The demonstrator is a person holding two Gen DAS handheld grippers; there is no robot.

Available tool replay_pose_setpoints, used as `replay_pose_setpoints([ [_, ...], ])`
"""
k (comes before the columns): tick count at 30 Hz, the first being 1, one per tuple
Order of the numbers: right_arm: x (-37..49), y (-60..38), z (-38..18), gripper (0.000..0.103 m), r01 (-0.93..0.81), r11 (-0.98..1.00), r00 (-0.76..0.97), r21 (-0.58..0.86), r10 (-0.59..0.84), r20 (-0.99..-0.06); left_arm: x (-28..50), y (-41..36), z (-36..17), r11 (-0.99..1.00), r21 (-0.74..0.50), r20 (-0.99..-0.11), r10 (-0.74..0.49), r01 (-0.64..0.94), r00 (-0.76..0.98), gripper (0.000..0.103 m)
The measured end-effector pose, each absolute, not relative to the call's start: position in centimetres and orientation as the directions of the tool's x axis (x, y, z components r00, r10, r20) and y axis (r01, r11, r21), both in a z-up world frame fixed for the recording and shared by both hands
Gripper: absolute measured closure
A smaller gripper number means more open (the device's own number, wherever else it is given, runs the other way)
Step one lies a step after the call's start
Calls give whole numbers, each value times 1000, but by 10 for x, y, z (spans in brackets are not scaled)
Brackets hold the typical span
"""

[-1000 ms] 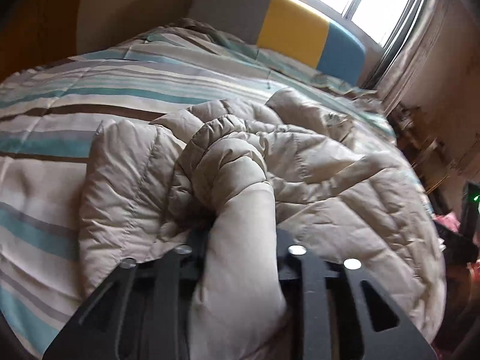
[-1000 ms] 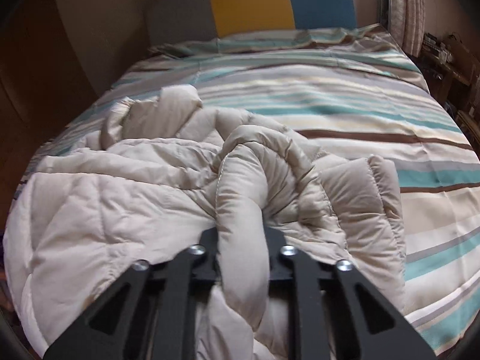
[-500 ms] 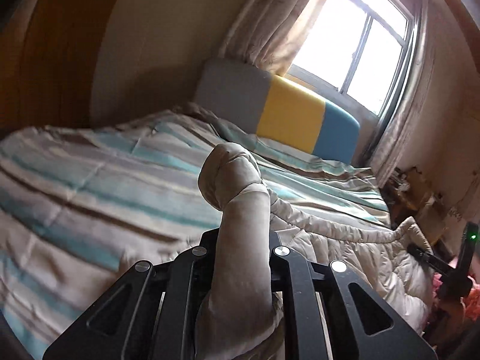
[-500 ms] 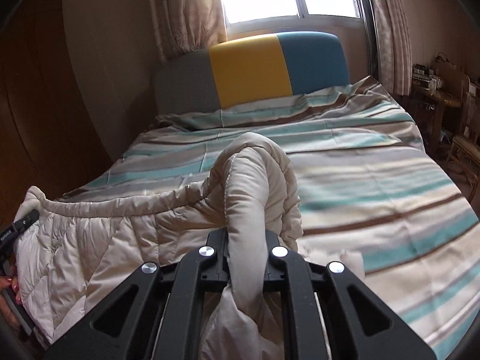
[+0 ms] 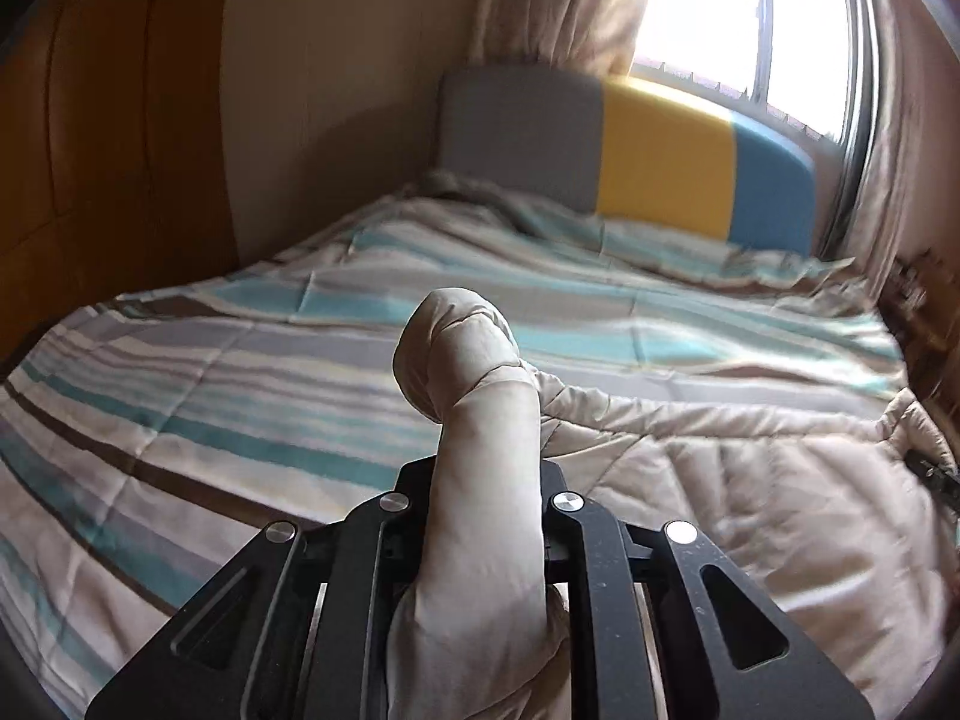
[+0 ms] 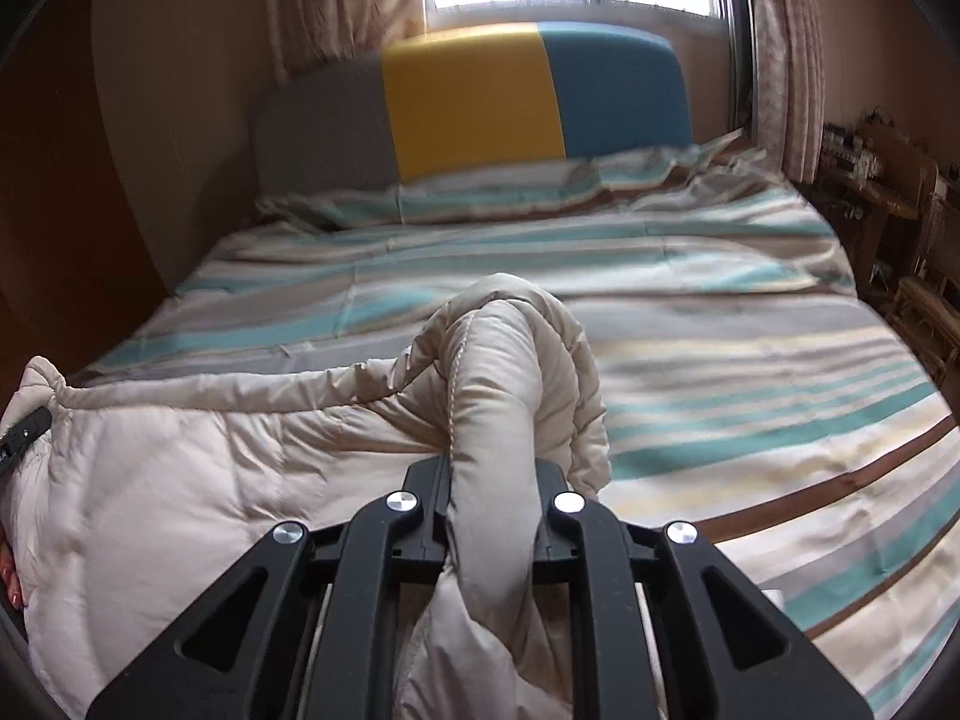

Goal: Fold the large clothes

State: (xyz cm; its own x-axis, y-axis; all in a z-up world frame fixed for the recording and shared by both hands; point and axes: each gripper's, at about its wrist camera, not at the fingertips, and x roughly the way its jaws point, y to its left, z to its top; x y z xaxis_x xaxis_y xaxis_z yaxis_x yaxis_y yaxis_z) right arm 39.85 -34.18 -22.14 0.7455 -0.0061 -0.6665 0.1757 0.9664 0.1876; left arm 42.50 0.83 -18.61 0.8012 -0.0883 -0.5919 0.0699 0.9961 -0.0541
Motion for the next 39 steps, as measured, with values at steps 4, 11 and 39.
replay_pose_setpoints([
  [4, 407, -341, -242, 82, 185, 971, 717, 154, -27, -696, 440, 9, -214, 998, -36, -649, -58, 45, 759, 83],
  [11, 417, -347, -270, 68, 230, 958, 676, 173, -29, -736, 463, 10, -244, 998, -52, -720, -69, 46, 690, 62],
  [39, 416, -335, -279, 48, 271, 961, 647, 60, -136, -750, 426, -94, -187, 997, -19, -617, -75, 81, 783, 28],
])
